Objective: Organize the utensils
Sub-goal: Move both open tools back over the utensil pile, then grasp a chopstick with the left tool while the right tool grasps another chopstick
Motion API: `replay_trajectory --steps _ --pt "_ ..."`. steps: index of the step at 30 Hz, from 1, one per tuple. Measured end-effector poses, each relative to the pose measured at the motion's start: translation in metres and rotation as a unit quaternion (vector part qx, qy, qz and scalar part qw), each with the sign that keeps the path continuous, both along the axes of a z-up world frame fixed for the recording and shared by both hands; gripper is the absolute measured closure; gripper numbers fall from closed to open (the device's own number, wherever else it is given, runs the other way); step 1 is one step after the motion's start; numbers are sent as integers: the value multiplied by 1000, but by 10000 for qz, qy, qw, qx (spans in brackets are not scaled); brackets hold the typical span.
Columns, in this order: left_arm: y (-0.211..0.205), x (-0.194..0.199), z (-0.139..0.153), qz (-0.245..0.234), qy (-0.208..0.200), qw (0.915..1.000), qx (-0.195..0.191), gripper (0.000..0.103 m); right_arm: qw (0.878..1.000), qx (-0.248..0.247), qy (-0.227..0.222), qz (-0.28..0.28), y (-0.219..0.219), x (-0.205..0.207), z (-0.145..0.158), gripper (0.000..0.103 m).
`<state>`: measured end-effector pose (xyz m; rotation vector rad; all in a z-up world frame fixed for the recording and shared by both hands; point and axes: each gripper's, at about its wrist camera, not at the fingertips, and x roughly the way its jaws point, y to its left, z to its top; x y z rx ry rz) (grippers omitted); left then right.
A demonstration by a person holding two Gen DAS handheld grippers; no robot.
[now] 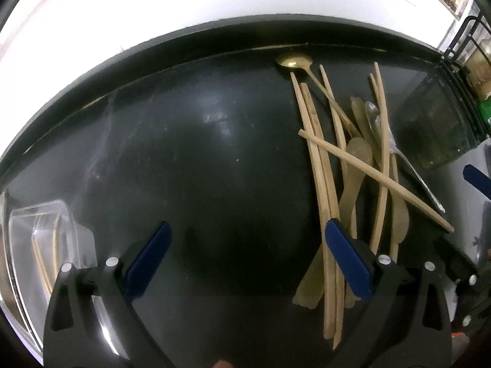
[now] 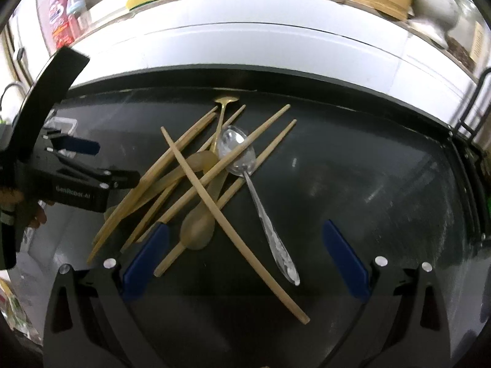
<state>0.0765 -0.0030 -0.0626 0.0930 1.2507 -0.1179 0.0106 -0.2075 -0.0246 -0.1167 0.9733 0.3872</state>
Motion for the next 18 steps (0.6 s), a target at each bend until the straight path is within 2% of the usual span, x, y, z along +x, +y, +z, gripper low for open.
replay_trajectory --steps 12,15,18 --pt "-8 12 -5 173 165 9997 18 6 9997 -138 -39 174 12 8 -6 7" --pt "-9 15 -9 204 142 9996 150 5 9996 -110 -83 230 14 9 -5 7" --pt "-3 16 -15 285 240 9993 76 5 9995 -3 -106 310 14 9 -2 7"
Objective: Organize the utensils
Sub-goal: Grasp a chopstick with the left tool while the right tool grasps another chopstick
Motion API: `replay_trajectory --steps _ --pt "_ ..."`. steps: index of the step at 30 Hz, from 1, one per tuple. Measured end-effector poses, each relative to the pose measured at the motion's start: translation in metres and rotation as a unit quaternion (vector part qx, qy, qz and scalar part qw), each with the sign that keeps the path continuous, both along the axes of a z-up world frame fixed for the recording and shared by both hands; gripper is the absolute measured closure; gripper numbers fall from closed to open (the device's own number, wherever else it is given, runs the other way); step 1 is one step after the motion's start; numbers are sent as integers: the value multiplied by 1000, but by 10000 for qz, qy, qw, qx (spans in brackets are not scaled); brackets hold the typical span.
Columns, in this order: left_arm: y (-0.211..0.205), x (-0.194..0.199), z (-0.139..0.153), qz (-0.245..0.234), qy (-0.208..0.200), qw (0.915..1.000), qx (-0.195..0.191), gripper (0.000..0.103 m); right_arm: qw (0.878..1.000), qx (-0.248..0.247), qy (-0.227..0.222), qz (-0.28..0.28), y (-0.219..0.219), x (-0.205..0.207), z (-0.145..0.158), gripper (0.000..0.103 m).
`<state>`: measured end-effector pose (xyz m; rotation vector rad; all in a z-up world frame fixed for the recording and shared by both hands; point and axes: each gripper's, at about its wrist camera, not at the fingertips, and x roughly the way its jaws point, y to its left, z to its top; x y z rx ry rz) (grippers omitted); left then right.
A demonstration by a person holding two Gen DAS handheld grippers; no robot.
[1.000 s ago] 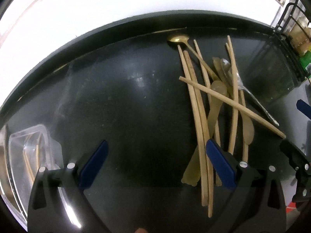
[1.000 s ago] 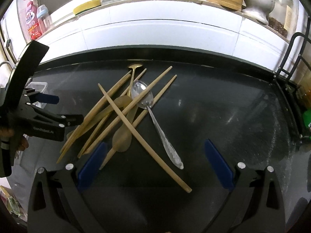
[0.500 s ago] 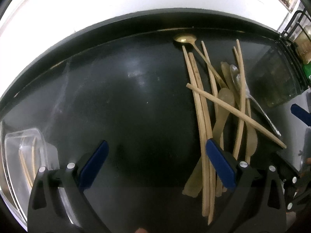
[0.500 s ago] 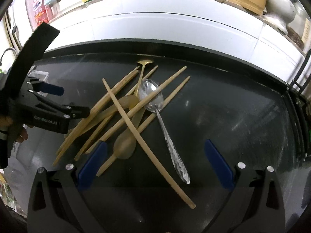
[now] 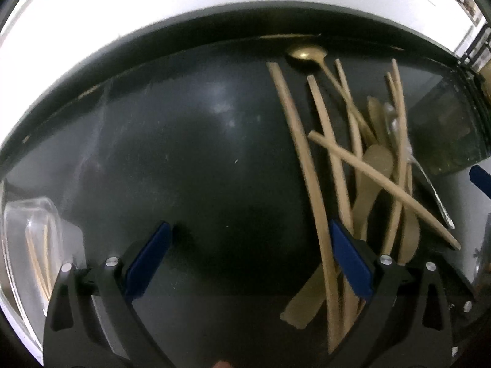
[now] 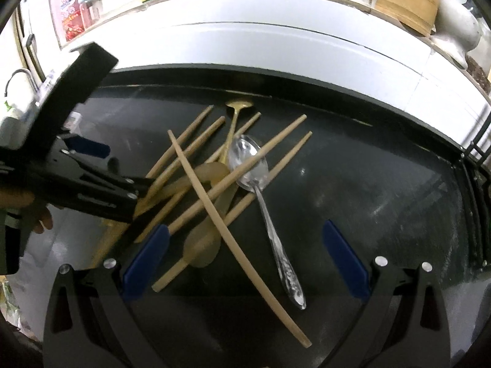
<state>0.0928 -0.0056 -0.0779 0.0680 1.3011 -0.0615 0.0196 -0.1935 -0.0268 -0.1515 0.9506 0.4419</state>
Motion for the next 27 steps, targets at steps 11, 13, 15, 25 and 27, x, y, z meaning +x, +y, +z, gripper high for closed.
replay_trajectory --steps 11,13,15,25,27 --pt "9 0 -1 140 -85 9999 4 5 9969 409 606 306 -2 13 -10 14" --pt "9 -2 0 203 -119 9997 -9 5 9970 383 588 337 -2 14 -10 24" --pt "6 -4 1 126 -183 9998 -18 5 9971 326 583 369 -1 14 -11 39" --pt "-17 -20 10 -362 -563 9977 -43 66 9938 529 743 631 4 15 -19 74" --pt "-21 -22 11 -504 -664 9965 -51 81 9925 634 790 682 5 14 -19 87"
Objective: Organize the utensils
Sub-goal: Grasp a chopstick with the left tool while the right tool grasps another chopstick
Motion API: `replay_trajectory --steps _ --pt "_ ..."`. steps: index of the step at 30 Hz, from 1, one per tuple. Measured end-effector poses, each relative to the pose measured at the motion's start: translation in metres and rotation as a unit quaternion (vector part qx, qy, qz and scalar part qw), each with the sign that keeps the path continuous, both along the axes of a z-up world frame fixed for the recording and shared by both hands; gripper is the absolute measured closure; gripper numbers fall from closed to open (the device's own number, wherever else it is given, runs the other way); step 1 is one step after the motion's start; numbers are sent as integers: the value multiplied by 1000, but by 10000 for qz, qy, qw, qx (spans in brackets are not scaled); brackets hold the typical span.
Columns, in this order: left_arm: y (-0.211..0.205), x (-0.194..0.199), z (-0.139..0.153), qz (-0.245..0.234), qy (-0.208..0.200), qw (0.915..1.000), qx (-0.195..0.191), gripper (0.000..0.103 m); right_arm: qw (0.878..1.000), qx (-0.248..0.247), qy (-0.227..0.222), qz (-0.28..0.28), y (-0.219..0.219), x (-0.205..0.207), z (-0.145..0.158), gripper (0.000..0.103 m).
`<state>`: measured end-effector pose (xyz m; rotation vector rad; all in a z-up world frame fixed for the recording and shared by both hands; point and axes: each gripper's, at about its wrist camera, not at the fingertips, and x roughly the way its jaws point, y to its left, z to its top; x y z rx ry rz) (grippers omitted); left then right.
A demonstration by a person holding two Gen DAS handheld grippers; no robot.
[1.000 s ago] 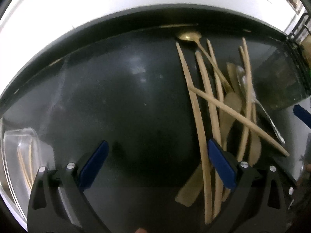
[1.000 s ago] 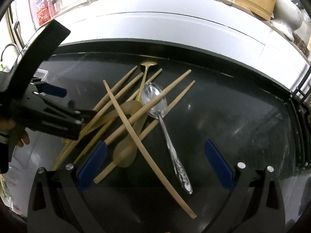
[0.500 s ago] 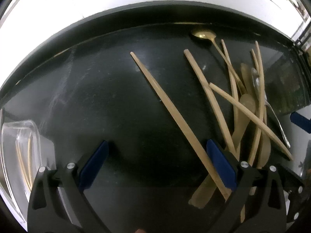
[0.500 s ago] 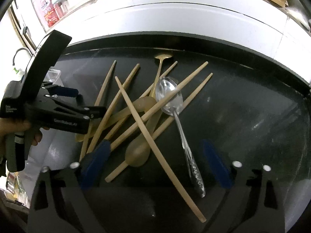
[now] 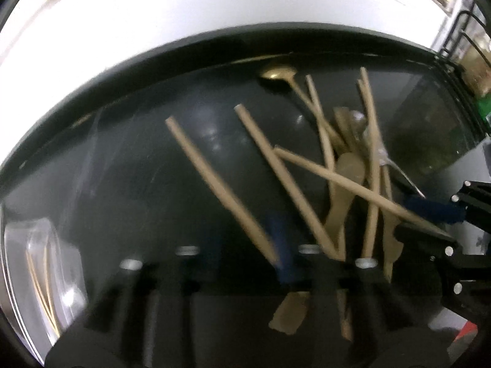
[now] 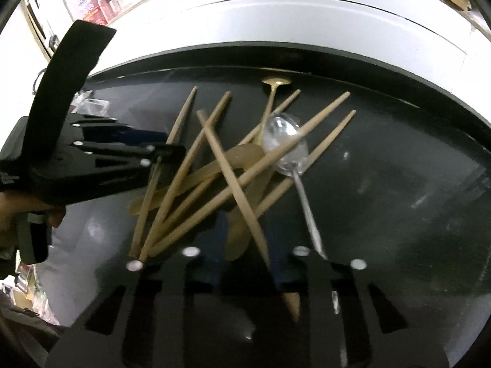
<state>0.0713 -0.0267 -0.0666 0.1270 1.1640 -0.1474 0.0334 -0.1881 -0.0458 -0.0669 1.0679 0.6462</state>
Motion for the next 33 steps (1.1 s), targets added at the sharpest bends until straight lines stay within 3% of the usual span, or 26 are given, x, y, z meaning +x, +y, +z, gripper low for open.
replay_trajectory --steps 2,5,15,28,33 --pt "-1 0 1 -16 -46 9999 -104 86 9998 163 128 -30 -1 1 0 95" --pt "-3 -2 3 -79 -47 9998 -188 97 9993 270 208 -141 -5 1 2 96" --pt "5 -9 35 -52 -264 9987 -425 98 9970 461 103 -610 -17 2 28 96" --pt "40 -44 77 39 -537 9977 -420 97 9972 451 -83 -596 -1 -21 51 96" --pt "25 -47 79 67 -658 9971 -378 97 9971 443 -103 -616 5 -31 57 96"
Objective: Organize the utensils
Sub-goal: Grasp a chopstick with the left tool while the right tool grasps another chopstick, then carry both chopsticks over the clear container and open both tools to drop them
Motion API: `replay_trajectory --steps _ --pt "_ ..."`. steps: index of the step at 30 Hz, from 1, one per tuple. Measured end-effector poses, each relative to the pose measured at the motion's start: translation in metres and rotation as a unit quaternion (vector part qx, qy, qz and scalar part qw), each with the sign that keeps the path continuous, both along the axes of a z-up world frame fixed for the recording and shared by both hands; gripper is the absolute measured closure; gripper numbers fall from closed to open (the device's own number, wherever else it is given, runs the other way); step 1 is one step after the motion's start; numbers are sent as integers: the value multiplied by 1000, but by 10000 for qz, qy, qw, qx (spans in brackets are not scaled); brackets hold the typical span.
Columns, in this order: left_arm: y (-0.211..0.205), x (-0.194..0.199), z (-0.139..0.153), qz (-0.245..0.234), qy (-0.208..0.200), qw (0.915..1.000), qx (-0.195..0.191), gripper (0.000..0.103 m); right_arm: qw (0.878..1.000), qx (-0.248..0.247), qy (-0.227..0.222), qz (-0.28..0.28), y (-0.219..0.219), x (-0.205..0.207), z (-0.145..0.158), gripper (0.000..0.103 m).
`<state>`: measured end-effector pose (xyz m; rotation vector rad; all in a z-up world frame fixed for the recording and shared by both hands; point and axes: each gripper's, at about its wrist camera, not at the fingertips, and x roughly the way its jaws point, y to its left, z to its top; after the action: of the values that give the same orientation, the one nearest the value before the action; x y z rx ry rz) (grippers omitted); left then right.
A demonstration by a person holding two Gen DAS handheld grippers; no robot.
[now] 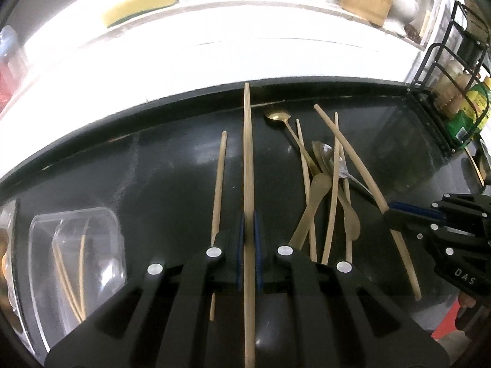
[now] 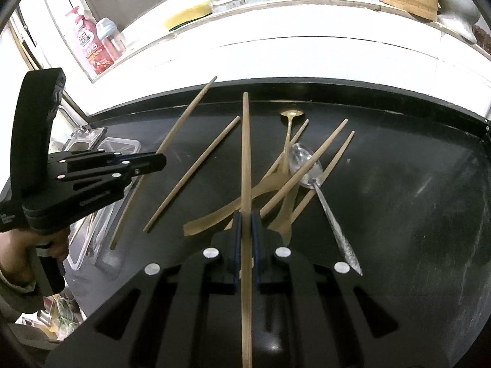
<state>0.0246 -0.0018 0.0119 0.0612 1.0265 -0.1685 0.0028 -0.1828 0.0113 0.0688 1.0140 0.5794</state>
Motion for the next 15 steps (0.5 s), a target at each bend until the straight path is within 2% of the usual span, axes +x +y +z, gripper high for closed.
replay_trajectory --steps 15 --pt "37 -35 18 157 -157 9997 -137 97 9998 -48 -134 143 41 -21 14 96"
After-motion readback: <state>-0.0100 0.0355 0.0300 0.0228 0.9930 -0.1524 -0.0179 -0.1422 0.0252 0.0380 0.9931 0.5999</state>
